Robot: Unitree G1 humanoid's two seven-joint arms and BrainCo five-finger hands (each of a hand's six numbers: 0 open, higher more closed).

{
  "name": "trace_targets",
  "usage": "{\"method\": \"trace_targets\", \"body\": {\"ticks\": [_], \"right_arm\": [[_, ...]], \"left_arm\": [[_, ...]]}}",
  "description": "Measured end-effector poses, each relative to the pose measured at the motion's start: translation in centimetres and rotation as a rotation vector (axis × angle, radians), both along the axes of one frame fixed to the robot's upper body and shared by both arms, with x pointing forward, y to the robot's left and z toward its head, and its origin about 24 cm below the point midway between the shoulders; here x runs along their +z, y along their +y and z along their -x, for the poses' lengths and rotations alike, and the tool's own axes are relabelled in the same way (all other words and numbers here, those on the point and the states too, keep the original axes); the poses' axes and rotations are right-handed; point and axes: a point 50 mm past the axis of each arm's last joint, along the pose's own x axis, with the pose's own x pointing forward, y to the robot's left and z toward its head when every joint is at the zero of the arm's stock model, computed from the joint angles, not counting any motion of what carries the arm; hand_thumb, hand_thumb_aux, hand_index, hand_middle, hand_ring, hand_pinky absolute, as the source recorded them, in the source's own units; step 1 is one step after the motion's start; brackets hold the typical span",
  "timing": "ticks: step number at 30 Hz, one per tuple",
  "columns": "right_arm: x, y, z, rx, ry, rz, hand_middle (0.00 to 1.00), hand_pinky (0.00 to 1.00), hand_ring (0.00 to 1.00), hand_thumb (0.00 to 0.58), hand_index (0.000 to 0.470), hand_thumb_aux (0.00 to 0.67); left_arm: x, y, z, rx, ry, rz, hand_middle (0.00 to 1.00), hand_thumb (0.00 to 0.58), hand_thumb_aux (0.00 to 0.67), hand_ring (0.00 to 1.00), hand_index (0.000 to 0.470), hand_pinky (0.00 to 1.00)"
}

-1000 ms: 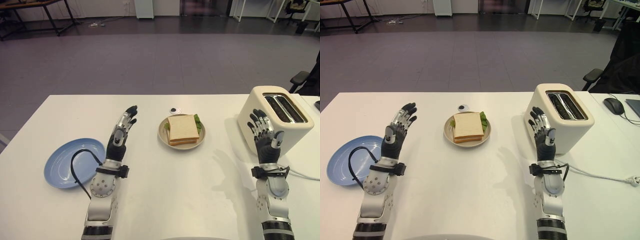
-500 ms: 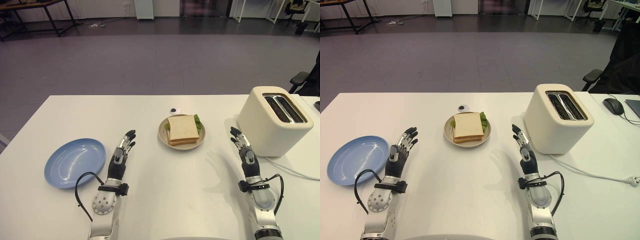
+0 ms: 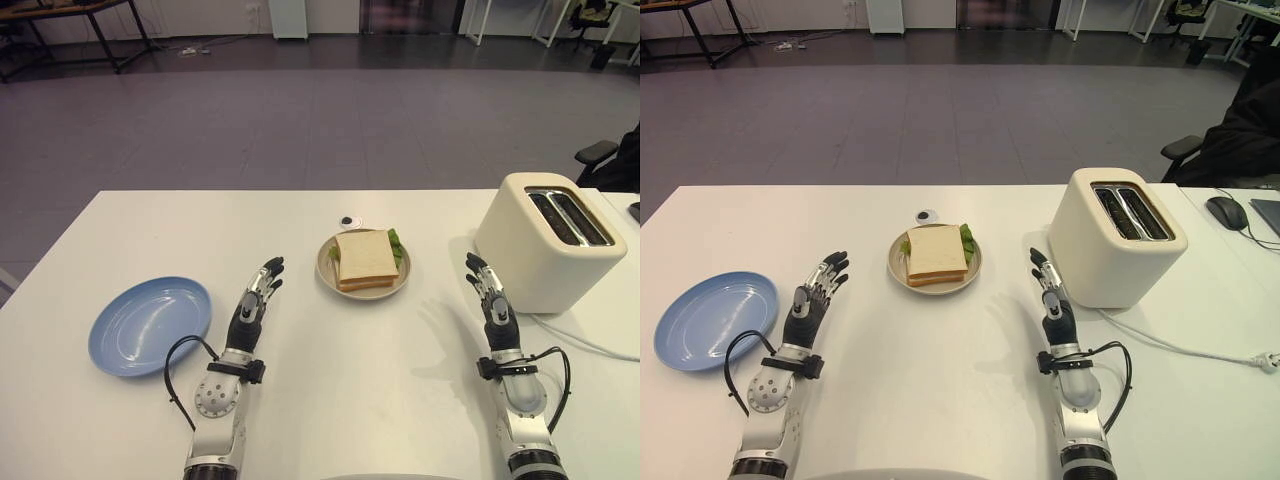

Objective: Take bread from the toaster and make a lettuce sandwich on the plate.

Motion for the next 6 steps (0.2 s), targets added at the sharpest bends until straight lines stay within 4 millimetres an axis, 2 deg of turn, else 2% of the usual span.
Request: {"method": "trace_targets", "body": {"ticks": [6], "right_arm": [[-0.07,0.25,-0.96,-0.001,0.006,-0.016,0.0,0.0,0.0,0.0,0.0,0.0]], "left_arm": [[-0.16,0.98,0.36,0.031,-0.018,-0.014,0.0,0.0,0.0,0.0,0.0,0.0]]}}
